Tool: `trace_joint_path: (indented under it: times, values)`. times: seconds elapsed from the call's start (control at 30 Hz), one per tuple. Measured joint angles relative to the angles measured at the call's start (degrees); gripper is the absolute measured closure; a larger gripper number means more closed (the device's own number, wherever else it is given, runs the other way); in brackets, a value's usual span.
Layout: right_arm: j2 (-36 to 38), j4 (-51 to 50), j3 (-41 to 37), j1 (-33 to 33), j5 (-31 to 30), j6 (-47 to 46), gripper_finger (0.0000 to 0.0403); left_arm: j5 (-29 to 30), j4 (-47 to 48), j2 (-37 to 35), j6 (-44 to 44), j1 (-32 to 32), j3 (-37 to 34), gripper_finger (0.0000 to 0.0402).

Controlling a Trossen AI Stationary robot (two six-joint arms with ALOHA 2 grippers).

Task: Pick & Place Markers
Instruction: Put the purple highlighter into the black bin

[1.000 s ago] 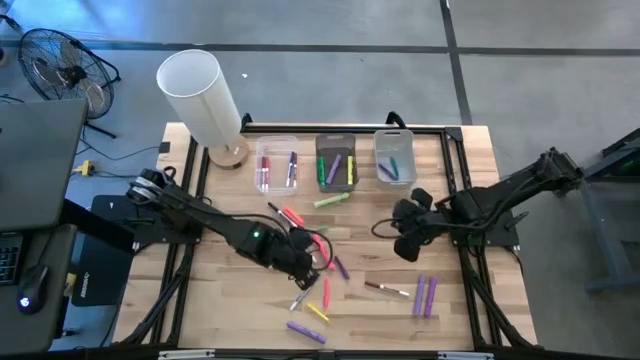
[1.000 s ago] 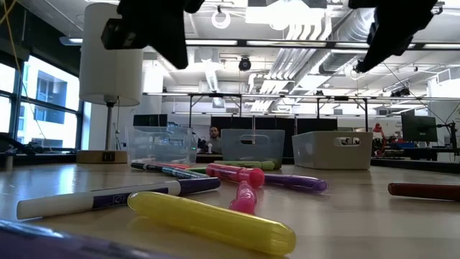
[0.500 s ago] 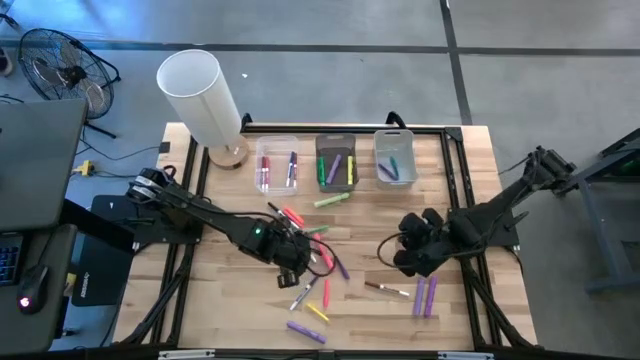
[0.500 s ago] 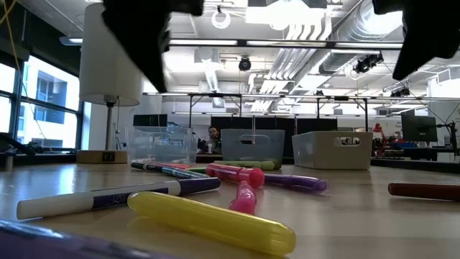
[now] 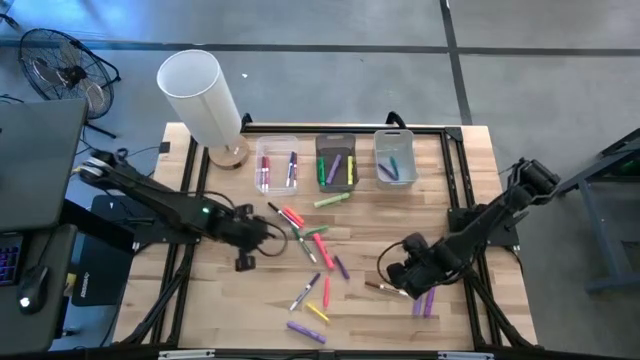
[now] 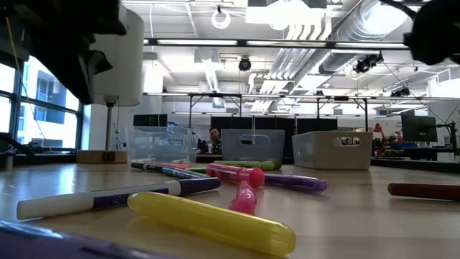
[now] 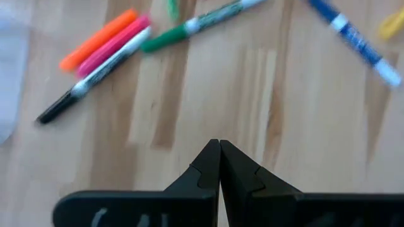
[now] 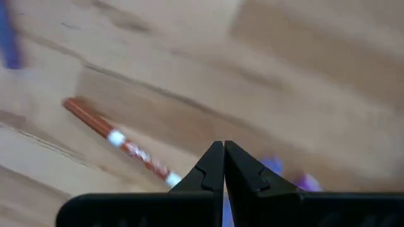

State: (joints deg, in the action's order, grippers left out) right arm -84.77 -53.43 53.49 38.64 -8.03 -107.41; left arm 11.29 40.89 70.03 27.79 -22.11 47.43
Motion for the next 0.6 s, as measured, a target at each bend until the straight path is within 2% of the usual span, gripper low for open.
trace_joint_path:
  times: [0.1,0.27,0.6]
  values:
    - [-0.34,-0.91,0.0,1.18,5.59,-6.6,0.0399,0.77,-2.01,-5.87,-0.79,-0.02,-3.38,0.0401]
    - [-0.72,-1.61,0.0,1.99,12.76,-11.4,0.0381,1.11,0.02,-11.99,-1.86,-0.02,-5.85,0.0401]
    - [-1.79,-5.57,0.02,5.23,21.03,-17.07,0.0321,1.25,1.35,-13.21,-4.17,-0.02,-6.0,0.0401]
